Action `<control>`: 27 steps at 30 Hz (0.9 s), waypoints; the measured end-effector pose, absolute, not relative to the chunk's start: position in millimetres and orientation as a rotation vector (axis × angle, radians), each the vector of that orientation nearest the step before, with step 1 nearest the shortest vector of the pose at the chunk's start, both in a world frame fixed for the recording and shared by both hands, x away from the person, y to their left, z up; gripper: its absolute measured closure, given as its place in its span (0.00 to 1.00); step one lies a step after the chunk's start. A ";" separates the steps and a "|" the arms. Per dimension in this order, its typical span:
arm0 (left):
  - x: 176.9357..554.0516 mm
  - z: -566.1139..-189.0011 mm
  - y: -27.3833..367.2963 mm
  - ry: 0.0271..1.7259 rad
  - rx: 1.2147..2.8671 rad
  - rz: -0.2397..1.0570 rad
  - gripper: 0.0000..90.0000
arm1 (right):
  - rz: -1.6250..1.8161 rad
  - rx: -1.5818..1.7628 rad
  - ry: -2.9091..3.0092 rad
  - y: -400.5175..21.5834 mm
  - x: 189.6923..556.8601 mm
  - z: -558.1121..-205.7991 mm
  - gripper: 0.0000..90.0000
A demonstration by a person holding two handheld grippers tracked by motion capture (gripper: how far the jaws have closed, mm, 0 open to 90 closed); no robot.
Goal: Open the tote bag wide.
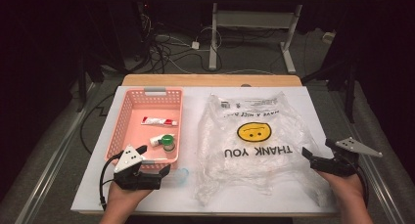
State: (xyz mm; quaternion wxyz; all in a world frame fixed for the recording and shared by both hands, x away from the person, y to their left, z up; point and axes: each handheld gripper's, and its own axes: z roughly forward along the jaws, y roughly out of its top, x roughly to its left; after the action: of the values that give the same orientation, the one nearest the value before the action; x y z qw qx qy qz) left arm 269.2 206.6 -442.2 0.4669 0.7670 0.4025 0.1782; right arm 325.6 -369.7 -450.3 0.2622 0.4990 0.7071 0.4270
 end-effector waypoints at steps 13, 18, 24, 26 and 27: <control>268.5 -441.4 206.2 0.984 1.875 0.421 0.00 | 1.048 1.545 1.951 -392.8 333.5 -467.6 0.41; 265.7 -439.8 205.2 0.972 1.862 0.427 0.00 | 1.035 1.584 1.968 -396.6 335.2 -474.5 0.70; 266.0 -441.3 203.7 0.966 1.871 0.414 0.00 | 1.026 1.545 2.001 -392.6 331.4 -473.3 1.00; 265.9 -441.4 203.8 0.965 1.872 0.414 0.00 | 1.024 1.529 2.010 -390.2 327.5 -471.3 1.00; 265.9 -441.3 204.1 0.962 1.872 0.412 0.00 | 1.024 1.516 2.011 -388.9 324.8 -470.1 1.00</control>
State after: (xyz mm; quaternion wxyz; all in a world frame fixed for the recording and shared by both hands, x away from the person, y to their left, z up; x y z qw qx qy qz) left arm 265.9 204.1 -441.3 0.4780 0.7666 0.3941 0.1688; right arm 324.8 -388.9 -470.1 0.2099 0.5452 0.7232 0.3682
